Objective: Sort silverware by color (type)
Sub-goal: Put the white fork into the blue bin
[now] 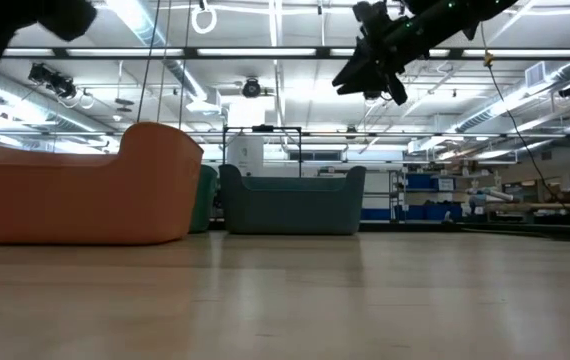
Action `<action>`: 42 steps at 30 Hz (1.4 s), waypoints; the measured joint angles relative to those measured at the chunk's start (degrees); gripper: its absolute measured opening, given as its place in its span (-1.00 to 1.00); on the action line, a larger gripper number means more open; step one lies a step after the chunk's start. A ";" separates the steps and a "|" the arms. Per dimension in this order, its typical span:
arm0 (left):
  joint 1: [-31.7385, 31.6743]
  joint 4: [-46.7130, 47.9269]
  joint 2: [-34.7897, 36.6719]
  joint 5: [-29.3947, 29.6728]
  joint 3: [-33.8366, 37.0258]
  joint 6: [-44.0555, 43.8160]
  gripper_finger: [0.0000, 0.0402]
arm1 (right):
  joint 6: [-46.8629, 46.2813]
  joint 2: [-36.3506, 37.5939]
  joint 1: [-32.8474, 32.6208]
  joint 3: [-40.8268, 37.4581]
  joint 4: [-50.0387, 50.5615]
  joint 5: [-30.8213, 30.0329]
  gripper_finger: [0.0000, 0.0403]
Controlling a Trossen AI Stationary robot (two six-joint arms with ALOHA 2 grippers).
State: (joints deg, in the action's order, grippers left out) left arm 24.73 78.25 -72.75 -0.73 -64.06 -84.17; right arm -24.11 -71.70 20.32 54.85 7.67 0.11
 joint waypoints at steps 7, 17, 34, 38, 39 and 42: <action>9.56 -15.67 0.00 1.47 11.01 -18.96 -0.35 | -1.47 0.00 -6.36 0.00 0.02 0.00 -0.50; 15.30 -38.03 -0.02 3.65 23.86 -27.49 -0.35 | -3.37 0.00 -11.60 0.00 0.05 -0.63 -0.50; 19.59 -54.55 -8.73 4.55 24.97 -31.27 -0.35 | -4.71 0.00 -13.92 0.00 1.18 -2.00 -0.50; 20.11 -54.40 -9.38 4.49 24.97 -32.63 -0.35 | -4.84 0.00 -13.90 0.00 2.66 -2.00 -0.50; 20.17 -54.40 -9.38 4.52 24.97 -32.92 -0.35 | -4.86 0.00 -13.90 0.00 2.97 -2.00 -0.50; 20.18 -54.19 -9.38 4.47 24.94 -33.32 -0.35 | -4.86 -0.02 -13.90 0.00 3.09 -2.00 -0.50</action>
State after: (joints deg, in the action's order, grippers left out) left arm 44.92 24.07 -82.13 3.74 -39.11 -117.48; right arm -28.97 -71.72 6.42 54.85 10.76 -1.89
